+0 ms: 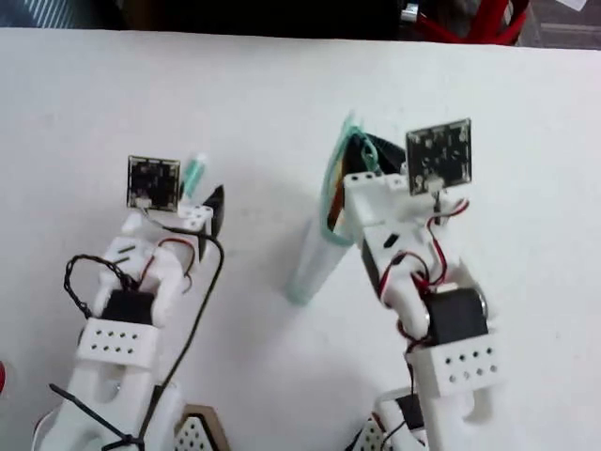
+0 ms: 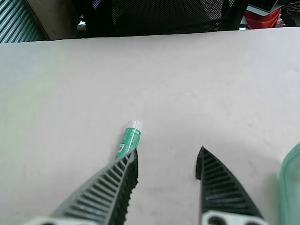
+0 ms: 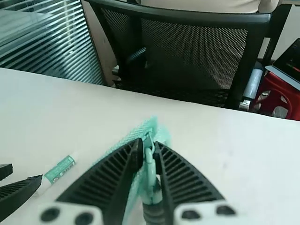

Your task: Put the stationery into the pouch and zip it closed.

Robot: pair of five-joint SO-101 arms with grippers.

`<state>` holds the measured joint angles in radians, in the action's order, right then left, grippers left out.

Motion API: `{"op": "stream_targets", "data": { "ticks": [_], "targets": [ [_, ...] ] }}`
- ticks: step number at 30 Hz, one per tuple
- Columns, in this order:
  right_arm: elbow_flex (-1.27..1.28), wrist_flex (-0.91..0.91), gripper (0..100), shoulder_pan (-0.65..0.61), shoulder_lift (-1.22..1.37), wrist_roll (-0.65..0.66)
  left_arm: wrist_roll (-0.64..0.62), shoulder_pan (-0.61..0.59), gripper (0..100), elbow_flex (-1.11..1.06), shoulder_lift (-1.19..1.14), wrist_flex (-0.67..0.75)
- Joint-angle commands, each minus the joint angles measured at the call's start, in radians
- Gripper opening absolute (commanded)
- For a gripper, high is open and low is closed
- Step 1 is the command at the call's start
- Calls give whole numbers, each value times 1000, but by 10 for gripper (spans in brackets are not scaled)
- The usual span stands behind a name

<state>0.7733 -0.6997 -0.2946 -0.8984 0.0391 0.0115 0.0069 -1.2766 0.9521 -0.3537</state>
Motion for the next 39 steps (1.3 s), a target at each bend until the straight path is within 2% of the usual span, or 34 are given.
{"op": "stream_targets", "data": {
  "ticks": [1,3,6,11,15,18,23,29,33,39],
  "targets": [
    [-49,-47,18,56,128,11,-11,-68,212,54,10,9],
    [-92,-77,18,102,183,-55,-20,-111,211,133,-50,-75],
    [-166,-171,18,105,249,-161,-51,-127,213,265,-216,-163],
    [-201,-209,18,104,280,-155,-64,-128,214,408,-444,-143],
    [-201,-209,18,104,280,-155,-6,-159,215,566,-633,-157],
    [-199,-211,18,104,280,-155,12,-171,215,763,-817,-287],
    [-199,-214,18,104,280,-155,114,-151,207,1108,-1101,-531],
    [-198,-214,18,96,280,-155,120,-145,201,1455,-1349,-683],
    [-198,-214,18,96,280,-155,120,-130,207,1663,-1509,-832],
    [-196,-216,18,96,280,-155,120,-130,207,1975,-1747,-953]
  ]
}}
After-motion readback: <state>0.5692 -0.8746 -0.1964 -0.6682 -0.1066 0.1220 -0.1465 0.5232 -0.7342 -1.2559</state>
